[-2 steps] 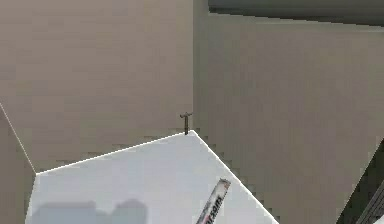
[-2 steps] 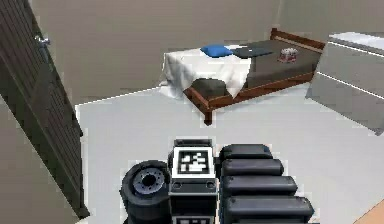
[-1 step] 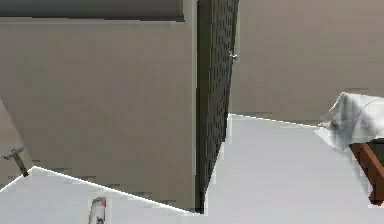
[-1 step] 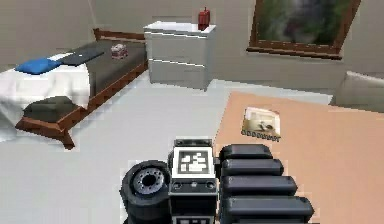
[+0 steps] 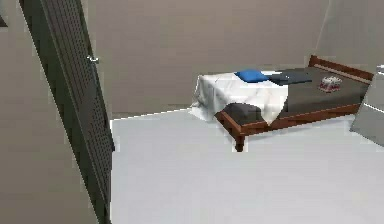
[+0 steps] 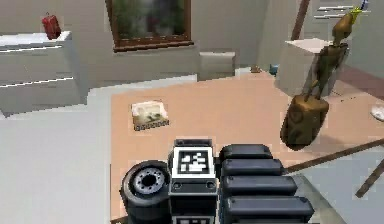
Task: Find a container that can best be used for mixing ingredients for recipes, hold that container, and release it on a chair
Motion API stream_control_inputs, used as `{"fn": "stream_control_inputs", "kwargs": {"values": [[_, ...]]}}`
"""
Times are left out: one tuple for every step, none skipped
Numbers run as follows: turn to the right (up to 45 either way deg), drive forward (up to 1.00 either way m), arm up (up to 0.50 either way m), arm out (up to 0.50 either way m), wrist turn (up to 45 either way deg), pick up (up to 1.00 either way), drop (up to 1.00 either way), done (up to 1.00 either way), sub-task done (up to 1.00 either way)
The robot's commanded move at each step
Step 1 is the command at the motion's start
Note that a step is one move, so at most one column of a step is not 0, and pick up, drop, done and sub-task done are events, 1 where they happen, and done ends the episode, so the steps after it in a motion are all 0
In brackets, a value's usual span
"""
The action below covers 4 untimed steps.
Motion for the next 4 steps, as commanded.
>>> {"fn": "stream_control_inputs", "kwargs": {"values": [[0.0,0.85,0.00,0.00,0.0,0.00,0.00,0.00,0.00],[45.0,0.00,0.00,0.00,0.0,0.00,0.00,0.00,0.00],[33.0,0.00,0.00,0.00,0.0,0.00,0.00,0.00,0.00],[0.0,1.00,0.00,0.00,0.0,0.00,0.00,0.00,0.00]]}}
